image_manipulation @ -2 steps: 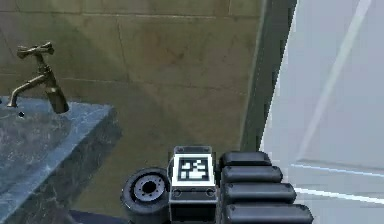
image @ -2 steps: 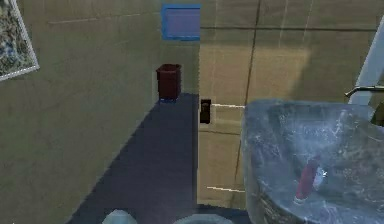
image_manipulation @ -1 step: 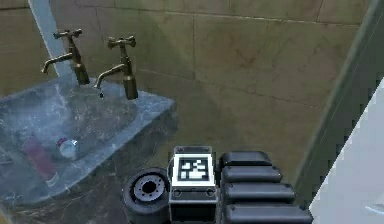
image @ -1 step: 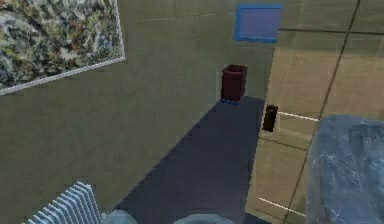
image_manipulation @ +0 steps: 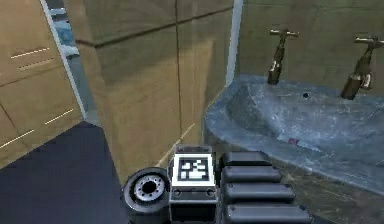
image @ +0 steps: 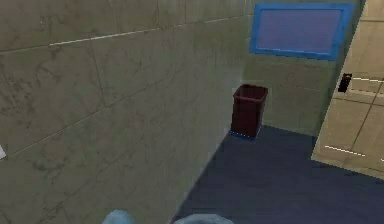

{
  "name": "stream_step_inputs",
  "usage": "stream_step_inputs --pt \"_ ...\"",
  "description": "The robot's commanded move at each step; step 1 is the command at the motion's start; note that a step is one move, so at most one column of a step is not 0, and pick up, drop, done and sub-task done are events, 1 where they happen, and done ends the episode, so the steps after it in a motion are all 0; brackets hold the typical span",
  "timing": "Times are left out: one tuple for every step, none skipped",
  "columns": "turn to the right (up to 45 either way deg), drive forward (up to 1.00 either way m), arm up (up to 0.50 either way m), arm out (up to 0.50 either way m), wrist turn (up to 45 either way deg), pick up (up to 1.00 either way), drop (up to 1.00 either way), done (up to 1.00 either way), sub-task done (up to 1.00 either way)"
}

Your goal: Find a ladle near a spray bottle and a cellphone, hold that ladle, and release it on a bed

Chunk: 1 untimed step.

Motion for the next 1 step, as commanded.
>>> stream_step_inputs --pt "-9.0 0.00 0.00 0.00 0.0 0.00 0.00 0.00 0.00"
